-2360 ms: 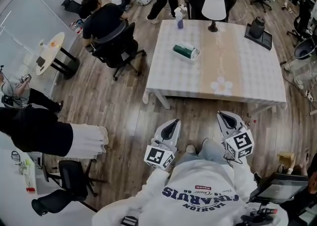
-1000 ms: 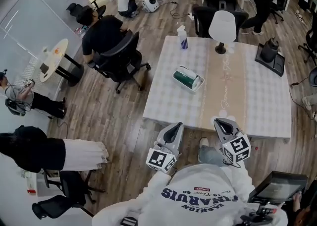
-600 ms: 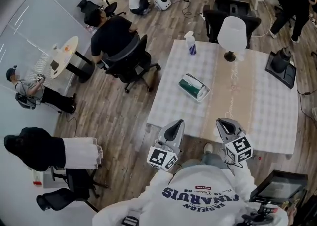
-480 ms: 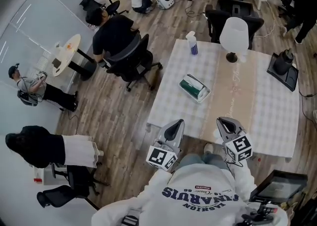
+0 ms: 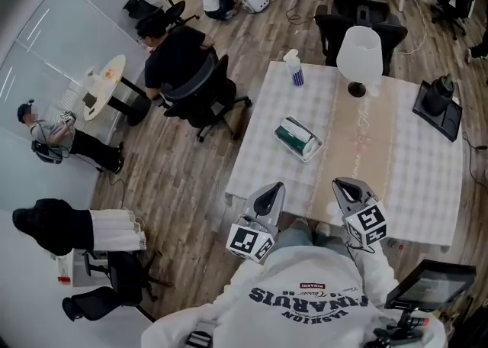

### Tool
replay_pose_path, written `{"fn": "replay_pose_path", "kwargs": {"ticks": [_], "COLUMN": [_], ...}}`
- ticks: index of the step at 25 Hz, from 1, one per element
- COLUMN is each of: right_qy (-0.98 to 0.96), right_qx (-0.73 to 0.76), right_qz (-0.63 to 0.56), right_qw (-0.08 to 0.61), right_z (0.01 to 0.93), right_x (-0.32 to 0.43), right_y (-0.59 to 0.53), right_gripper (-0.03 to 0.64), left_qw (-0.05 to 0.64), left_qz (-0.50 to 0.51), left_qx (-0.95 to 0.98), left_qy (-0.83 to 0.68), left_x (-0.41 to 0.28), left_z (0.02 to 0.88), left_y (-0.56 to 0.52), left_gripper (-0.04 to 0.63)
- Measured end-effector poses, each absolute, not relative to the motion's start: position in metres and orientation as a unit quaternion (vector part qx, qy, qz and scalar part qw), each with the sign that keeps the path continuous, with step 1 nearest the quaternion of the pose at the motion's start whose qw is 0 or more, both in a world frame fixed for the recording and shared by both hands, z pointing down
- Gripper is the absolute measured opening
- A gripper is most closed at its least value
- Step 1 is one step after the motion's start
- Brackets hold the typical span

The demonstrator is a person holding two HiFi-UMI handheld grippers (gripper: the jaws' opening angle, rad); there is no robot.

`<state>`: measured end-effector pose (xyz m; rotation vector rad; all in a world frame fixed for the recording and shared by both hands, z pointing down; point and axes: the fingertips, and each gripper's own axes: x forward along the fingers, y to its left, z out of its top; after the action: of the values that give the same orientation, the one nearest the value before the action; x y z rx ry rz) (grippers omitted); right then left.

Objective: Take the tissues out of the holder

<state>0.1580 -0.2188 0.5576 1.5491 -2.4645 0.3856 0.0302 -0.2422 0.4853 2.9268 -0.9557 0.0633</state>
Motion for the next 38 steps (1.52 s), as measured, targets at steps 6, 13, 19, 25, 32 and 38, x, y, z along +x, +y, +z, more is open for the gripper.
{"fn": "replay_pose_path", "kwargs": {"ticks": [6, 13, 19, 25, 32, 38], "right_qy": [-0.824, -0.827, -0.821, -0.815, -0.815, -0.810], "right_qx": [0.538, 0.532, 0.532, 0.525, 0.510, 0.494], "right_qz": [0.142, 0.139, 0.144, 0.137, 0.137, 0.140], "right_qw": [0.106, 0.119, 0.150, 0.202, 0.240, 0.285], "right_z": [0.561, 0.560, 0.570, 0.586, 0.610, 0.641], "right_x": [0.159, 0.140, 0.137, 0.136, 0.132, 0.118], "right_y": [-0.219, -0.222, -0.236, -0.267, -0.314, -0.352], "right_gripper": [0.009, 0.009, 0.011, 0.075, 0.223, 0.302], "left_qw": [0.023, 0.024, 0.029, 0.028, 0.008, 0.013], "left_qz": [0.008, 0.008, 0.005, 0.002, 0.008, 0.009], "left_qx": [0.956, 0.954, 0.952, 0.946, 0.938, 0.929], "left_qy": [-0.293, -0.298, -0.305, -0.323, -0.345, -0.369], "left_x": [0.037, 0.023, 0.009, -0.013, -0.038, -0.068], "left_z": [0.476, 0.473, 0.471, 0.471, 0.465, 0.469], "left_y": [-0.252, -0.264, -0.266, -0.275, -0.278, -0.284], "left_gripper": [0.005, 0.005, 0.005, 0.005, 0.005, 0.005]}}
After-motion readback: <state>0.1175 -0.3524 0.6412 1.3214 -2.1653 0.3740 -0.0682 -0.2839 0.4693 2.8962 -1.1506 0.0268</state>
